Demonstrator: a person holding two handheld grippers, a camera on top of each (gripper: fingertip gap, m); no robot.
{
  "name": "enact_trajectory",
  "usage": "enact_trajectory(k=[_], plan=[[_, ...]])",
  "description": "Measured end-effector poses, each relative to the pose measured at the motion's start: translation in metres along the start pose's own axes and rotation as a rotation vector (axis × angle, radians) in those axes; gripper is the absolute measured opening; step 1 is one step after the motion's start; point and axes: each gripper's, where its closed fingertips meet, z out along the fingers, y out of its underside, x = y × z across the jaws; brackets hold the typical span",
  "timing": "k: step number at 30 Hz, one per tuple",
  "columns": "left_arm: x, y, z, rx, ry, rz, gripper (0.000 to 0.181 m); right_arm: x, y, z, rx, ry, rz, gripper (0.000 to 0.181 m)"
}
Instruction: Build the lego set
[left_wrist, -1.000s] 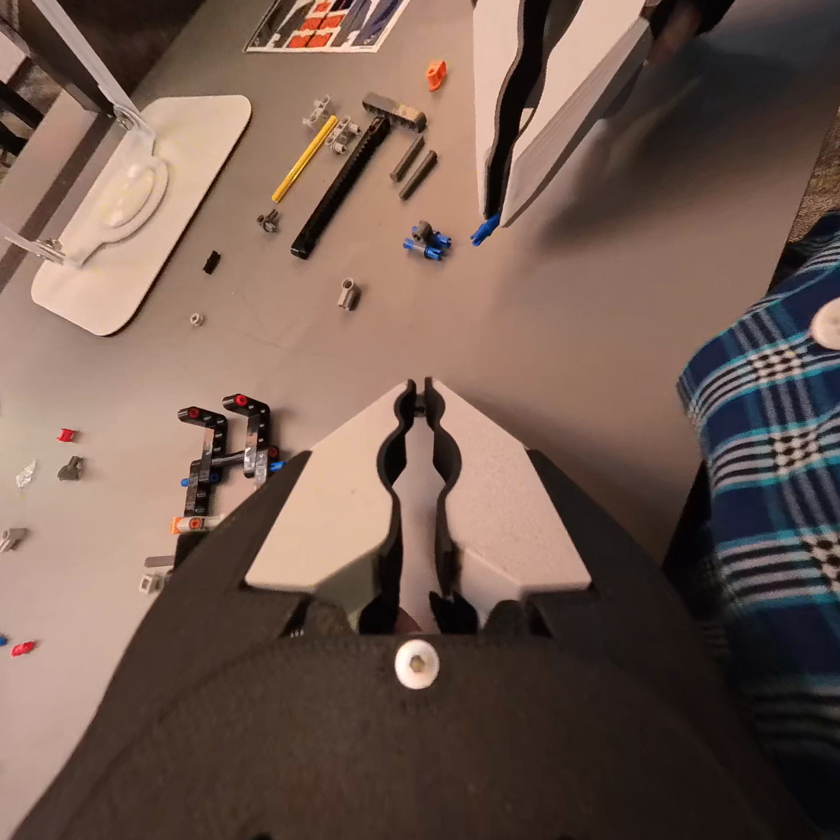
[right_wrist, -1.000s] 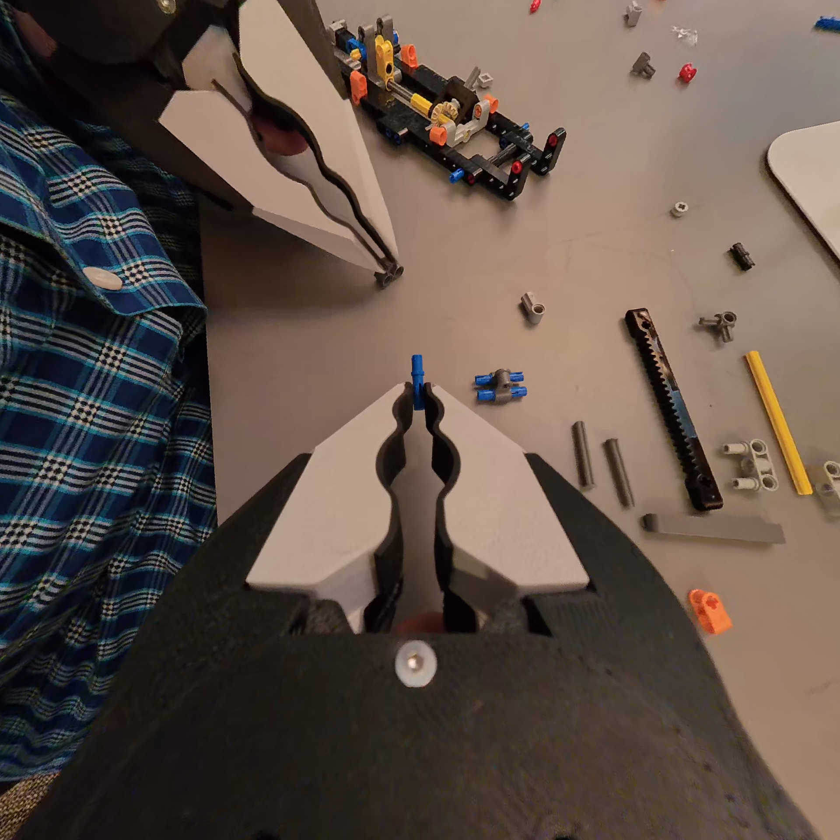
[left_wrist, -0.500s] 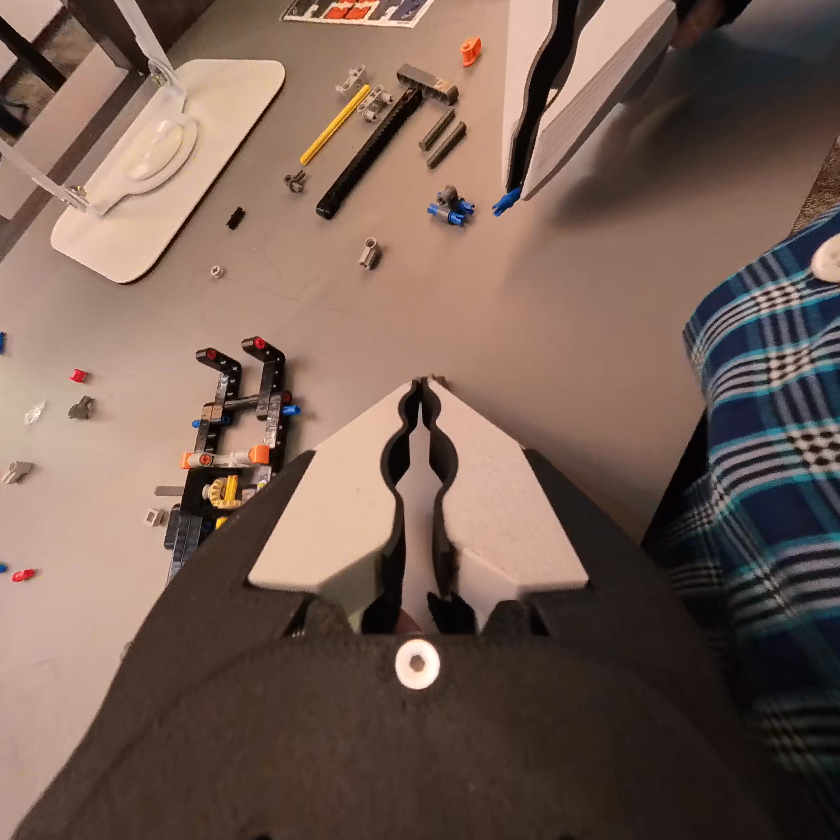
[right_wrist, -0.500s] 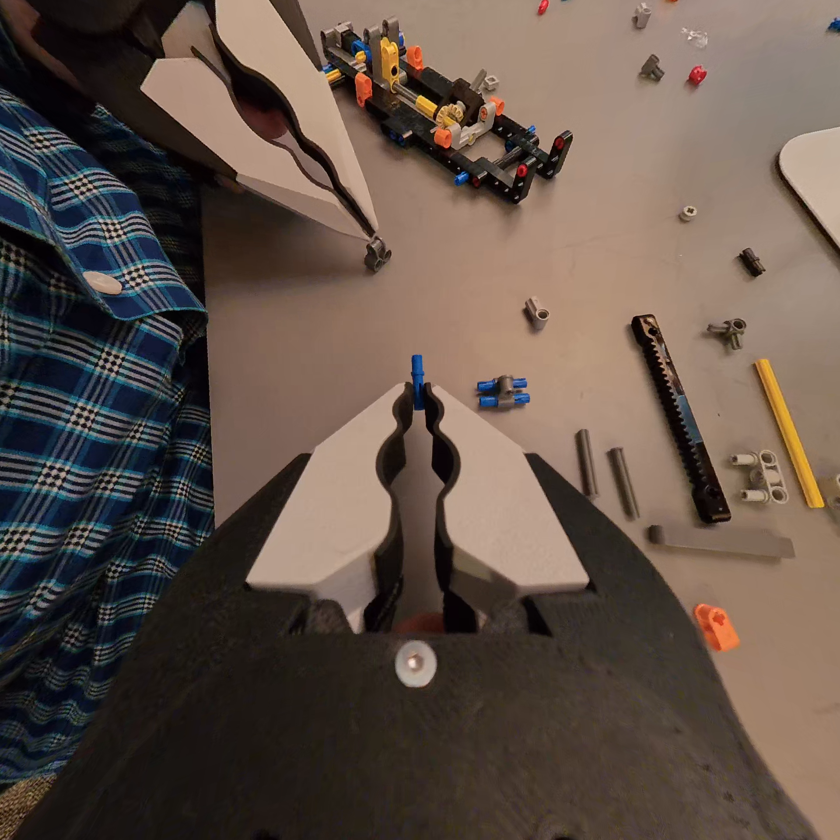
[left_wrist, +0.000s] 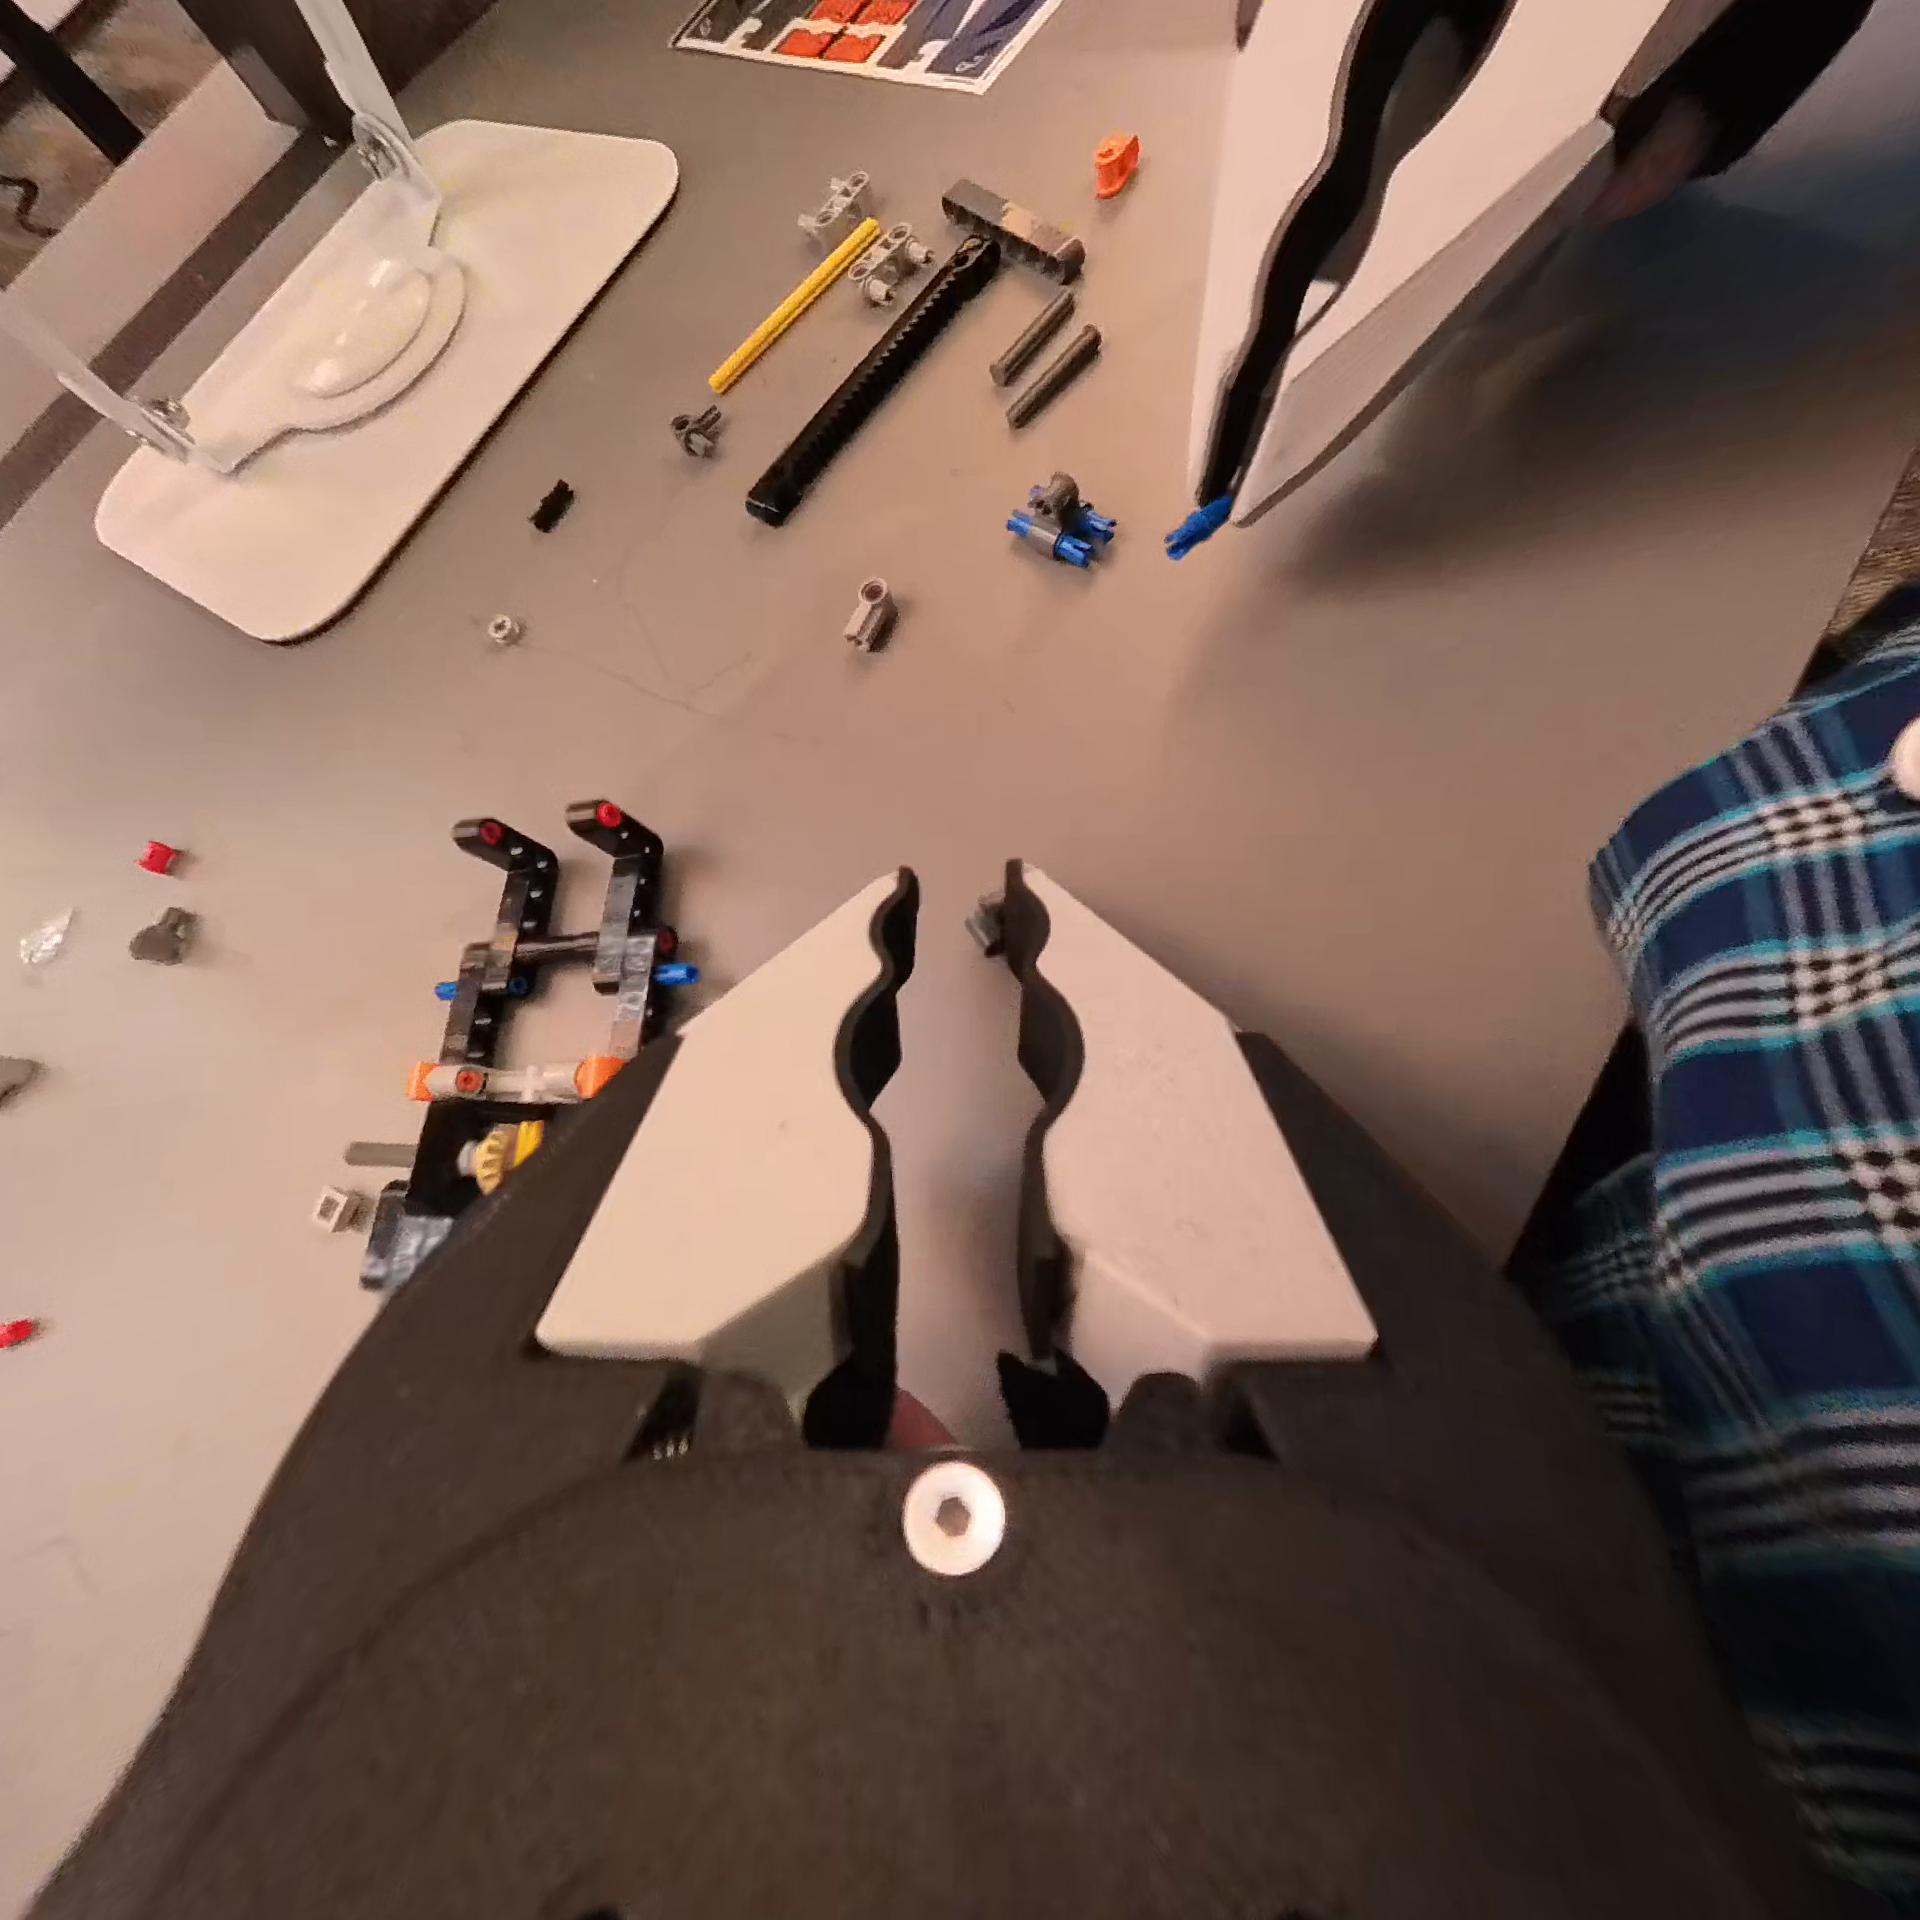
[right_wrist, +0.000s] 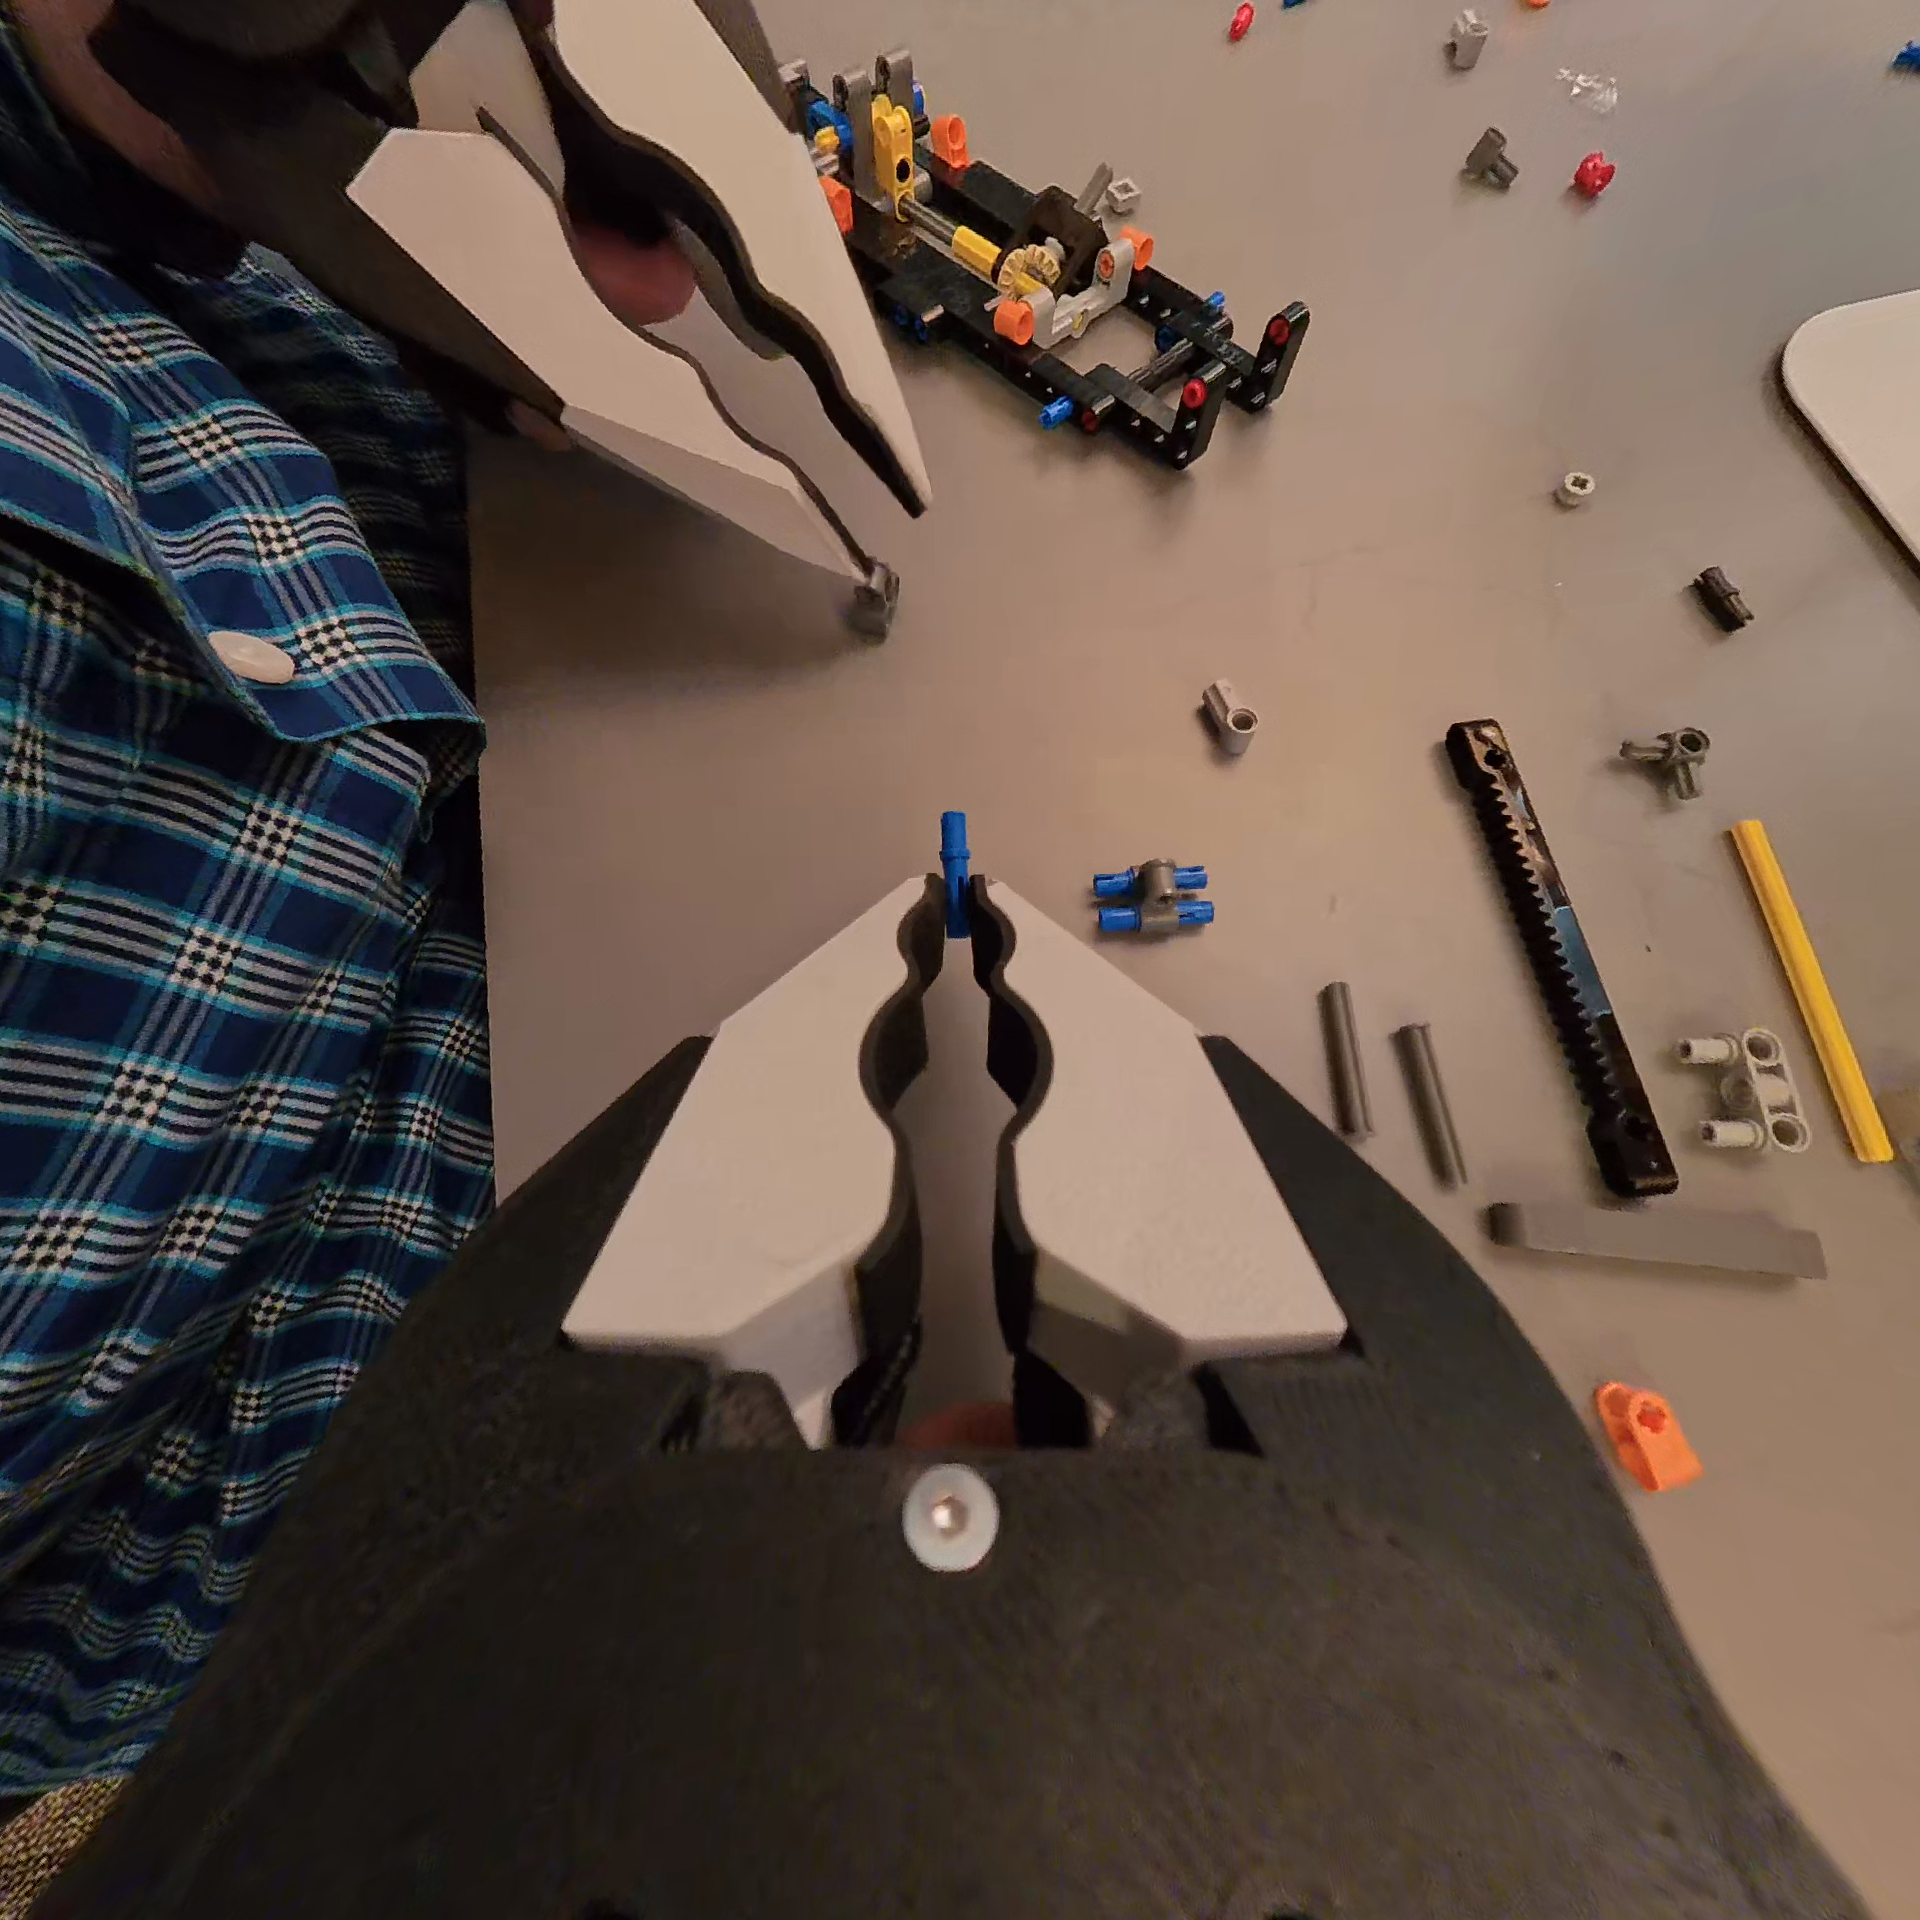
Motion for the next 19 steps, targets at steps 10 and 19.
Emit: enact_trajectory(k=[10,19], plan=[[0.011,0.008,0.006,-0.074,0.071,-0.065,0.019,0.002,0.003,0.000,0.004,-0.001,0.012,0.002],[0.008,0.005,0.010,-0.069,0.049,-0.029,0.020,0.000,0.007,-0.003,0.012,0.003,0.027,0.002]])
